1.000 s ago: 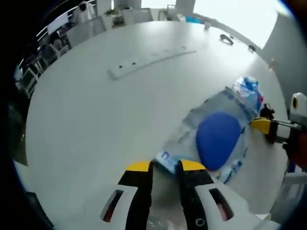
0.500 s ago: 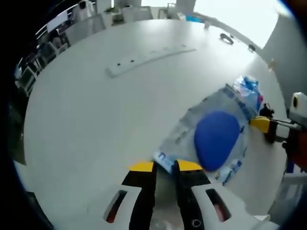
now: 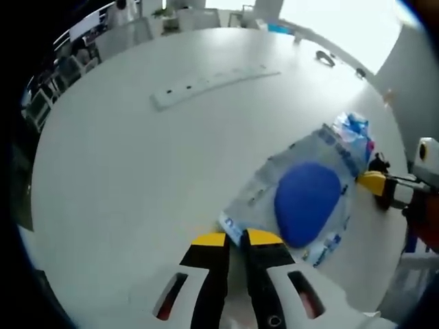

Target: Arrange the tabletop items into an orderly group along one side of the table until the central work area is clear of visible clutter.

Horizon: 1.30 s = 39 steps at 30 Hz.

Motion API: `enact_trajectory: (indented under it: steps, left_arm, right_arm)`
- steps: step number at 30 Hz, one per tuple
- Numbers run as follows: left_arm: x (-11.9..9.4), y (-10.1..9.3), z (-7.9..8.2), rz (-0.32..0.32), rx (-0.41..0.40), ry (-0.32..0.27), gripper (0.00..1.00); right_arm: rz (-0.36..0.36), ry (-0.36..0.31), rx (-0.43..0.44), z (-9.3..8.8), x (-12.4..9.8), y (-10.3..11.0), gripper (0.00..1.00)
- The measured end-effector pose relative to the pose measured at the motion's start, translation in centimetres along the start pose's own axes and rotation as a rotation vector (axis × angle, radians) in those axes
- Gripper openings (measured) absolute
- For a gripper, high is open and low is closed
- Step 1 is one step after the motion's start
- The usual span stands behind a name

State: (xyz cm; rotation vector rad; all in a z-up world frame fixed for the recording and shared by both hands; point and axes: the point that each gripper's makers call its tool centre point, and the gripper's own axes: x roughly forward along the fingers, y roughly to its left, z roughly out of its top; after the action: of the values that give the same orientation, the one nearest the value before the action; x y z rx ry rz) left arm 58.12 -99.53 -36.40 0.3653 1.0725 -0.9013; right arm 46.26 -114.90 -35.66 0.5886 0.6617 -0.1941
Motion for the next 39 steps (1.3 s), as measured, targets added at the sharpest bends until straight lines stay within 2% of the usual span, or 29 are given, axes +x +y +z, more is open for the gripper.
enact_trajectory:
  steps: [28,39]
  left_arm:
    - [0.2,-2.7,1.4,-0.049,0.012,-0.041,0.02]
    - [0.5,-2.8,1.2,-0.047,0.029,-0.043,0.04]
  right_arm:
    - [-0.024,-0.023,0.007,0.5,-2.1,-1.6,0.00]
    - [-0.023,-0.018,0.000,0.5,-2.0,-1.7,0.00]
